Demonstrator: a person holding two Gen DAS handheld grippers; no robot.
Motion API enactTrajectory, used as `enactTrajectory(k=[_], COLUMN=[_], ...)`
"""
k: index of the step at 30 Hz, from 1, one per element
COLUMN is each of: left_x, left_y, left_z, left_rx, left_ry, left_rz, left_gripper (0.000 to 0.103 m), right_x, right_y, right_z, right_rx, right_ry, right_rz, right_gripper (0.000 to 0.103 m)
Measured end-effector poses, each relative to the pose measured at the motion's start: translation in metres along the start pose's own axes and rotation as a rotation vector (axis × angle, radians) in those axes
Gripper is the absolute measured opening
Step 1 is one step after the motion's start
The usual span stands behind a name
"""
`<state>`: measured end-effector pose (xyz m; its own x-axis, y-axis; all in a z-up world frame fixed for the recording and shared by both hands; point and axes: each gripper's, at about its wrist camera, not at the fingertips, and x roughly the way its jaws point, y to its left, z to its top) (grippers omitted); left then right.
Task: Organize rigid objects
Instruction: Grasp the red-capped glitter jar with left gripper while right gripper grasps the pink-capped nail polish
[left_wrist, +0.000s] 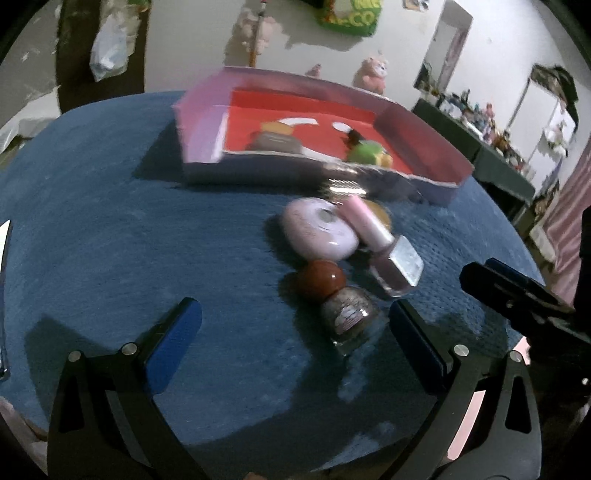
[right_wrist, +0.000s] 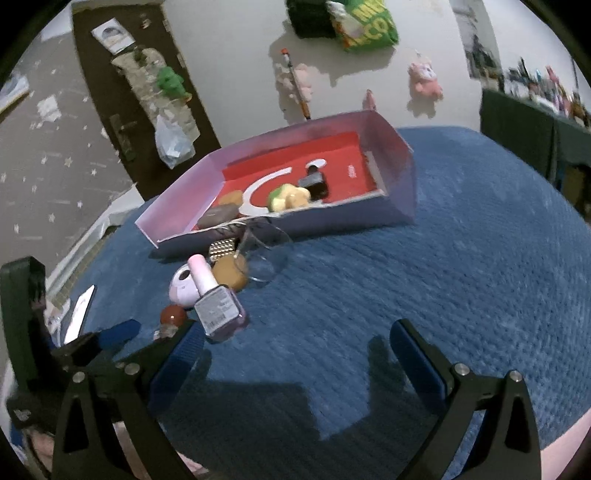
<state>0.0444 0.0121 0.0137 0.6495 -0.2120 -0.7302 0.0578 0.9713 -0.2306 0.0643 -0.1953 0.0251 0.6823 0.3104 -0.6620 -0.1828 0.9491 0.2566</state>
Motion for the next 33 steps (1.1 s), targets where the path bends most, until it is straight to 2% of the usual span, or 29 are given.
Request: enactTrajectory(k=[3, 6, 10, 19, 23, 27, 31, 33], left_x=[-0.012, -0.021, -0.019, -0.013, -0.003, -0.002, -0.005, -0.008], left_y=[0.017, 0.03, 0.037, 0.01, 0.002, 0.001, 0.013, 0.019], left_z=[-0.001, -0.002, -0.004, -0.005, -0.008, -0.008, -0.008, -0.009], left_rx=[-0.028, -0.041, -0.088, -0.035, -0.013, 0.014, -0.004, -0.015], left_ry=[-0.023, -0.042, -0.017, -0.018, 0.0, -0.01, -0.021, -0.027], left_rz=[0.031, 0.117, 0.065, -0.017, -0.007, 0.036, 0.046, 0.061], left_gripper=[0.103, 0.103, 0.102, 0.102, 0.102, 0.102, 0.103, 0.103], right_x=[0.004, 0.01, 0.022, 0.035, 0.042, 0.044, 0.046, 0.047], right_y=[0.015, 0.026, 0.034, 0.038, 0.039, 0.04, 0.041, 0.043], right_z=[0.001, 0.0, -0.003, -0.002, 0.003, 0.005, 0.005, 0.005], right_rx=[-0.072, -0.126, -0.157, -0.189, -0.191, -0.201, -0.206, -0.219], right_ry=[-0.013, -0.013, 0.016, 0.052, 0.071, 0.079, 0.076, 0.073], right_rz=[-0.028, -0.034, -0.008, 0.006, 0.027, 0.035, 0.035, 0.034], right_gripper=[0.102, 0.096, 0.09, 0.083, 0.082, 0.082, 0.082, 0.078])
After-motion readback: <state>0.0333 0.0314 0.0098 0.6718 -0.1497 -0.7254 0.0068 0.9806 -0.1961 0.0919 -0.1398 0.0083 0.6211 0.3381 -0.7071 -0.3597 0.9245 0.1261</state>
